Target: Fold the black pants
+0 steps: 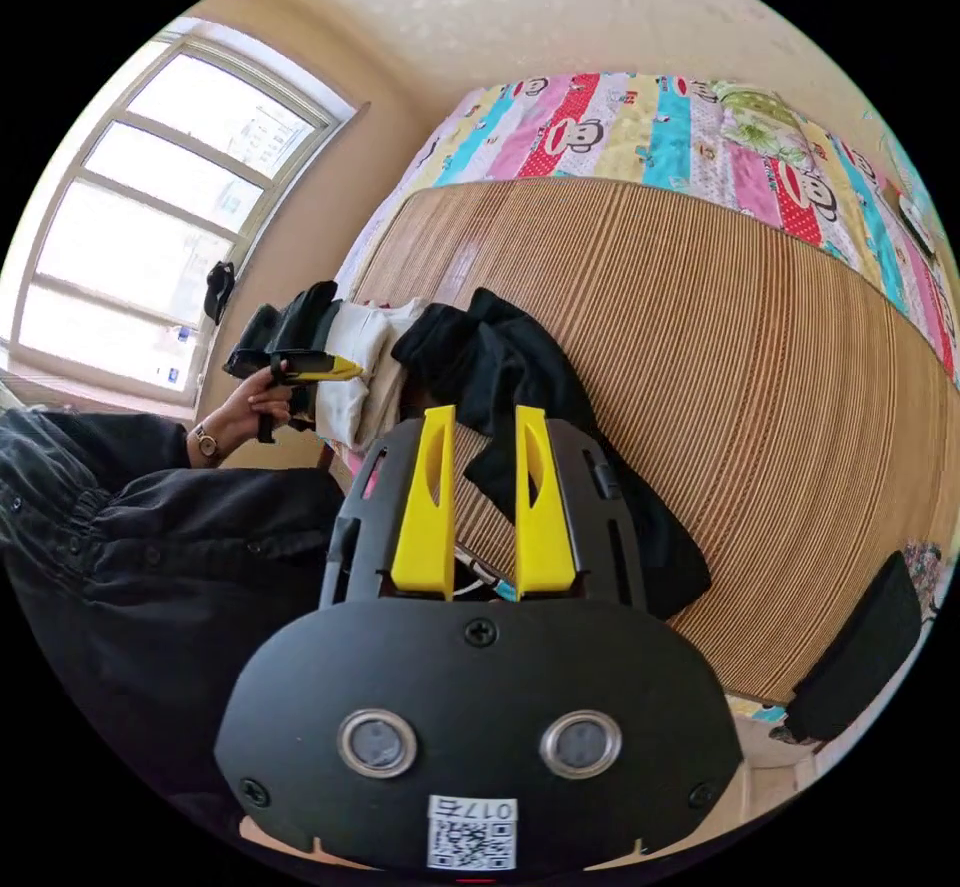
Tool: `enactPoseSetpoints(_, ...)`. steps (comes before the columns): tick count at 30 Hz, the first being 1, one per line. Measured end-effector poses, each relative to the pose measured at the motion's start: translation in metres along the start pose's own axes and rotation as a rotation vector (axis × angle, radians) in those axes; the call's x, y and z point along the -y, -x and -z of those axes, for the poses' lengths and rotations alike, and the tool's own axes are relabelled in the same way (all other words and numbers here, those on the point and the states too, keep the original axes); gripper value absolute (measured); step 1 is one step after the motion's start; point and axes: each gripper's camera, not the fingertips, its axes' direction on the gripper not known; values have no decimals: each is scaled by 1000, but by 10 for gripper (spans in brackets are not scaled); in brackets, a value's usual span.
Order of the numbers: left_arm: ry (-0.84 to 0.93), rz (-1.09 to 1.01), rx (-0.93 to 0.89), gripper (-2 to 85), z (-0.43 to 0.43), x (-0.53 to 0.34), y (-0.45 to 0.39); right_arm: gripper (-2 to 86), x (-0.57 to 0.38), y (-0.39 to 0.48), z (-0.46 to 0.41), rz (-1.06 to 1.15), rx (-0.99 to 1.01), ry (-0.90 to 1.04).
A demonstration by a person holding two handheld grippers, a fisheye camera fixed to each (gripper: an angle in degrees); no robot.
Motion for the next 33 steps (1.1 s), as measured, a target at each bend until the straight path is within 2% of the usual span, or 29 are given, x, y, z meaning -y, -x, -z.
enactPoseSetpoints(3,38,-17,18,79,-3,5,-5,106,53,-20,-73,-22,-37,154)
enactPoseSetpoints(7,95,-18,18,81,-16,13,-14,109,107,-28,-121,-74,-154,87)
enactPoseSetpoints(11,83,18,-1,101,-23,27,-21,93,129,-33,-182,-89,-145,309)
enactPoseSetpoints(18,-55,182,35,171,-22,56,-8,38,97,5,-144,31,-28,177)
enactPoseSetpoints(21,-37,212,-72,183,-37,65,-3,34,70,24,-131,130,12,205)
enactPoseSetpoints(24,38,197,-88,180,-59,68,-10,33,46,42,-135,284,63,307)
enactPoseSetpoints(25,65,199,-61,171,-63,67,-12,33,38,49,-137,357,70,348)
enactPoseSetpoints(26,126,208,43,154,-71,65,-16,33,33,52,-138,413,77,387)
enactPoseSetpoints(27,171,186,120,110,-78,62,-20,33,32,52,-138,433,85,406)
enactPoseSetpoints(31,189,119,145,42,-80,48,-22,39,46,23,-120,501,240,474)
enactPoseSetpoints(33,205,97,173,39,-75,38,-20,45,67,-7,-99,410,276,385)
